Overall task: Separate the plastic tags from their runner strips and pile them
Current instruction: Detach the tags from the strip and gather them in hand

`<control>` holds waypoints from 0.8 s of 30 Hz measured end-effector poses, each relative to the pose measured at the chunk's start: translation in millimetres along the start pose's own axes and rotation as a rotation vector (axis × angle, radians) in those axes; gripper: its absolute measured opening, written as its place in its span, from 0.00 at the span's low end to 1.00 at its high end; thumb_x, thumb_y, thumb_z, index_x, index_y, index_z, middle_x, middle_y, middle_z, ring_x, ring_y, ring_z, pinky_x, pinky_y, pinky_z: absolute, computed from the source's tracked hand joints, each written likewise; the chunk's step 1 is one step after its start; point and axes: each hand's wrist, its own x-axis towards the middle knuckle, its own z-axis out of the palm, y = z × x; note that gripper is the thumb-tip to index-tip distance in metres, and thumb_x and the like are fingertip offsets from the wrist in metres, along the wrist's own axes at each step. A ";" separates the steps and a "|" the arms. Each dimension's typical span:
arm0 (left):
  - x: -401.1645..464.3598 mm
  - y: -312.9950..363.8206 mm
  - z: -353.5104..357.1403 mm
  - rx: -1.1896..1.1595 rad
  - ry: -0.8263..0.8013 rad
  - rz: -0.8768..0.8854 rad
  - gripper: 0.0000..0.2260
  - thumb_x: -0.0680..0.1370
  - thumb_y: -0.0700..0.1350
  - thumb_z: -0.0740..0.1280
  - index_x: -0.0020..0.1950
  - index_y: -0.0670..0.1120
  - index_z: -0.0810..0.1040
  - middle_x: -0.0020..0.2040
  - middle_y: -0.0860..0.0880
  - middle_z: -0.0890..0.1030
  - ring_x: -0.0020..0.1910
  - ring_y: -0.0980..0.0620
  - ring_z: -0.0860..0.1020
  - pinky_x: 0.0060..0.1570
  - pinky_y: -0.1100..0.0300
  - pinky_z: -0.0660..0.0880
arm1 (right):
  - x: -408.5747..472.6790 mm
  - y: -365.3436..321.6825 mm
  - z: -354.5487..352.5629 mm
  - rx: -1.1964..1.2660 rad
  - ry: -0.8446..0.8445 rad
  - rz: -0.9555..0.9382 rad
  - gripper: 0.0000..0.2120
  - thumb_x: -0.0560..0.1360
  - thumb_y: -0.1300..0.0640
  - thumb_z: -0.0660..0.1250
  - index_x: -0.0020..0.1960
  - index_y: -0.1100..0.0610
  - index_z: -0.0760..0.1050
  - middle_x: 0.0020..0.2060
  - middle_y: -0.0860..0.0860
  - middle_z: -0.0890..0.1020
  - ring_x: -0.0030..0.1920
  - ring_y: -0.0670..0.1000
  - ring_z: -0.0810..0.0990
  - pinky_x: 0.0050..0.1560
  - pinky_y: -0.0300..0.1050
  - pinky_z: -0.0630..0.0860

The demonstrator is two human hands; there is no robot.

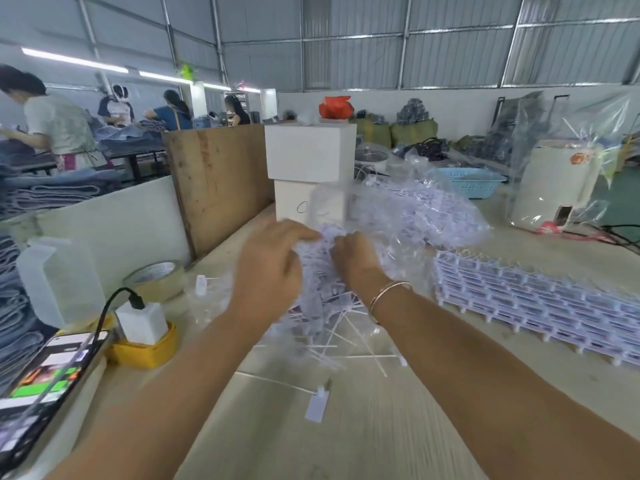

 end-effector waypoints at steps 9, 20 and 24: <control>-47.6 -4.0 41.5 0.477 -1.079 -0.042 0.33 0.69 0.69 0.64 0.64 0.48 0.66 0.62 0.50 0.64 0.62 0.49 0.65 0.55 0.54 0.66 | -73.0 20.5 -23.1 0.587 -0.056 -0.056 0.27 0.76 0.53 0.61 0.72 0.62 0.60 0.72 0.59 0.56 0.70 0.58 0.61 0.67 0.51 0.65; -18.7 -20.6 37.8 0.420 -0.783 -0.035 0.06 0.80 0.44 0.58 0.46 0.44 0.72 0.49 0.46 0.73 0.48 0.43 0.76 0.45 0.53 0.72 | -172.8 -73.9 -19.7 0.616 0.294 -0.499 0.12 0.75 0.56 0.60 0.55 0.54 0.78 0.49 0.50 0.80 0.50 0.54 0.76 0.50 0.49 0.67; -16.3 -23.7 27.1 0.343 -0.669 -0.049 0.09 0.79 0.43 0.59 0.39 0.46 0.65 0.40 0.49 0.69 0.43 0.45 0.75 0.44 0.52 0.70 | -175.0 -46.5 15.9 0.503 0.238 -0.341 0.14 0.76 0.52 0.54 0.55 0.49 0.76 0.53 0.43 0.80 0.53 0.51 0.75 0.58 0.47 0.65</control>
